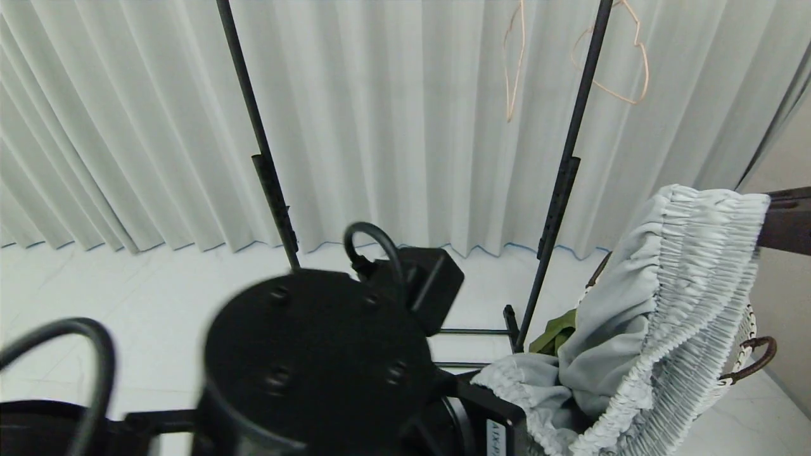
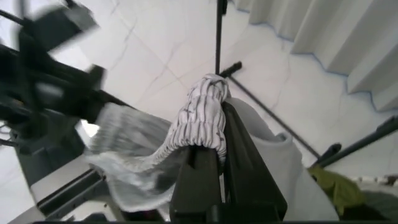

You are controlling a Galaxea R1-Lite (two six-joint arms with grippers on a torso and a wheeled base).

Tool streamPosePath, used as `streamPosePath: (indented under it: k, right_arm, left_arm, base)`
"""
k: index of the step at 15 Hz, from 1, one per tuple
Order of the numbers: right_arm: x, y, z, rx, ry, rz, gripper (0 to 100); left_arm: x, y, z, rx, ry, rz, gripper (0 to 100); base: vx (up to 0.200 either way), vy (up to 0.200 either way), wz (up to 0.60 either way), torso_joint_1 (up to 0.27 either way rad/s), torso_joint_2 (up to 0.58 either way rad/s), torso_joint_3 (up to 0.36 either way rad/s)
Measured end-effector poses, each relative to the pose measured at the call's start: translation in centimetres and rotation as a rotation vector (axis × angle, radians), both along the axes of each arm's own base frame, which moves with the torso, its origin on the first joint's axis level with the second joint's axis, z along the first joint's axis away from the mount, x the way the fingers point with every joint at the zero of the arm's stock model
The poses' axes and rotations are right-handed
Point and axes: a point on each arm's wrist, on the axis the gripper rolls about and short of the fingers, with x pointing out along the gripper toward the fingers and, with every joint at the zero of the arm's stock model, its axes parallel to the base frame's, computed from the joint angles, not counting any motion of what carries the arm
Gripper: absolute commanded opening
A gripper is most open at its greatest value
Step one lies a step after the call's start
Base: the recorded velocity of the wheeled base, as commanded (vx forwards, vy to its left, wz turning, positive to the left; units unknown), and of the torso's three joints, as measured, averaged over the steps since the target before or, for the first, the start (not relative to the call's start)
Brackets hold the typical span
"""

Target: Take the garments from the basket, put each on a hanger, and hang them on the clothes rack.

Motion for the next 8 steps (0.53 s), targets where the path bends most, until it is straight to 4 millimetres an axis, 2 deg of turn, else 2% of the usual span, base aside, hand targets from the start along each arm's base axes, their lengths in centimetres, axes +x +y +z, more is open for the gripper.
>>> streamPosePath:
  k: [4,8]
  right_arm:
    - [1.5,1.9,0.4,0.038,-0.046,0.016,0]
    - [2.7,4.0,1.3,0.051,-0.057,0.041,0]
  left_arm:
    - [-2.1,5.3,4.7,-0.046,-0.053,-0.008,0]
    - [-4.9,11.7,9.7,-0.075,-0.072,-0.008,0]
  base:
    - [0.0,0.0,0.0,0.0,0.0,0.0]
    - [0.0,0.0,0.0,0.0,0.0,0.0]
